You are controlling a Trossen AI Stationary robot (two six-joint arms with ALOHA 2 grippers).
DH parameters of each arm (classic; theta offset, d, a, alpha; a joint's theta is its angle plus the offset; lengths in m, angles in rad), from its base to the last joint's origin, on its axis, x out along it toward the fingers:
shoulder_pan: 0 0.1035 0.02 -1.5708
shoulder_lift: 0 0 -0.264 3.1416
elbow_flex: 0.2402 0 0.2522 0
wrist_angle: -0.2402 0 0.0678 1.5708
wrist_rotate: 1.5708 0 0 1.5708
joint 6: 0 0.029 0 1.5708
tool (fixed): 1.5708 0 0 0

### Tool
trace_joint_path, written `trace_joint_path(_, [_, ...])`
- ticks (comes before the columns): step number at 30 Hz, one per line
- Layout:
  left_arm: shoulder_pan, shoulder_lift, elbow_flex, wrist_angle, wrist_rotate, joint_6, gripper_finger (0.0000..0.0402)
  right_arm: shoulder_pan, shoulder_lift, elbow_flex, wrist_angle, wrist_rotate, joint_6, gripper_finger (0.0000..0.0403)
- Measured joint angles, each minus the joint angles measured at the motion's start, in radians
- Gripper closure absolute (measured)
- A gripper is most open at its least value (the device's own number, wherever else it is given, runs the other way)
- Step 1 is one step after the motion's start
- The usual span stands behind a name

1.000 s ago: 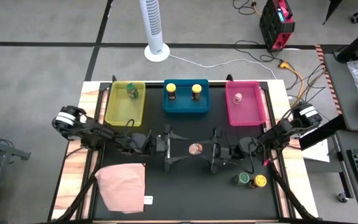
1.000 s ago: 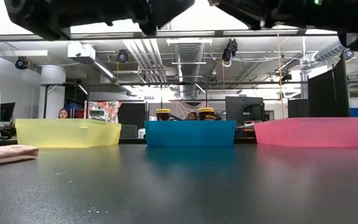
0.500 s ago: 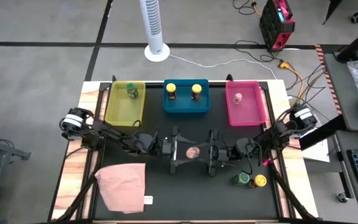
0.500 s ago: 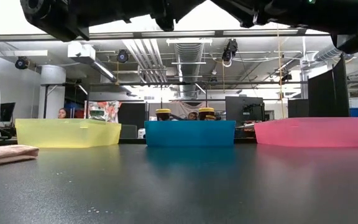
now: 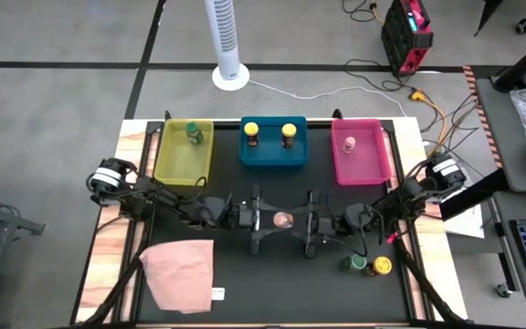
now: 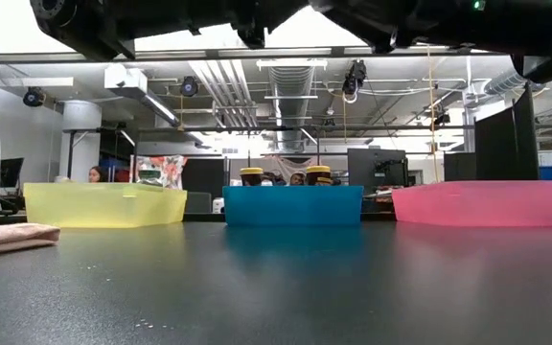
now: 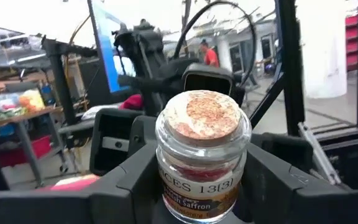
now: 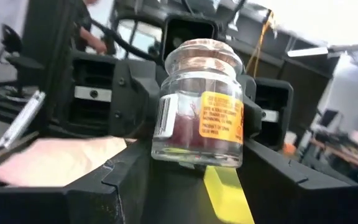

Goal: Sort spices by type
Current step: Put the brown seasoning bottle into the pink bin

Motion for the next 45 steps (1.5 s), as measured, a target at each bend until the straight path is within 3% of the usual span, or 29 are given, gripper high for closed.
trace_joint_path(4, [-0.001, -0.003, -0.001, -0.044, -0.044, 0.002, 0.0231, 0.002, -0.017, 0.0, -0.077, 0.067, 0.047, 0.0183])
trace_joint_path(11, [-0.003, -0.065, 0.001, -0.274, -0.199, 0.005, 0.0231, 0.005, -0.062, 0.002, -0.282, 0.246, 0.165, 0.014])
trace_joint_path(17, [-0.013, -0.119, 0.0, -0.467, -0.335, 0.005, 0.0231, 0.003, -0.142, 0.002, -0.519, 0.285, 0.319, 0.0099])
trace_joint_path(22, [-0.013, -0.134, 0.0, -0.608, -0.371, -0.043, 0.0231, 0.003, -0.225, 0.002, -0.62, 0.334, 0.4, 0.0088])
trace_joint_path(29, [-0.013, -0.116, 0.0, -0.608, -0.381, -0.088, 0.0231, 0.003, -0.255, 0.064, -0.69, 0.303, 0.393, 0.0094])
trace_joint_path(36, [-0.012, -0.116, 0.0, -0.588, -0.394, -0.092, 0.0231, 0.003, -0.171, 0.221, -0.834, 0.301, 0.359, 0.0098])
trace_joint_path(45, [-0.013, -0.116, 0.0, -0.573, -0.394, -0.093, 0.0231, -0.021, -0.087, 0.315, -0.856, 0.302, 0.38, 0.0098])
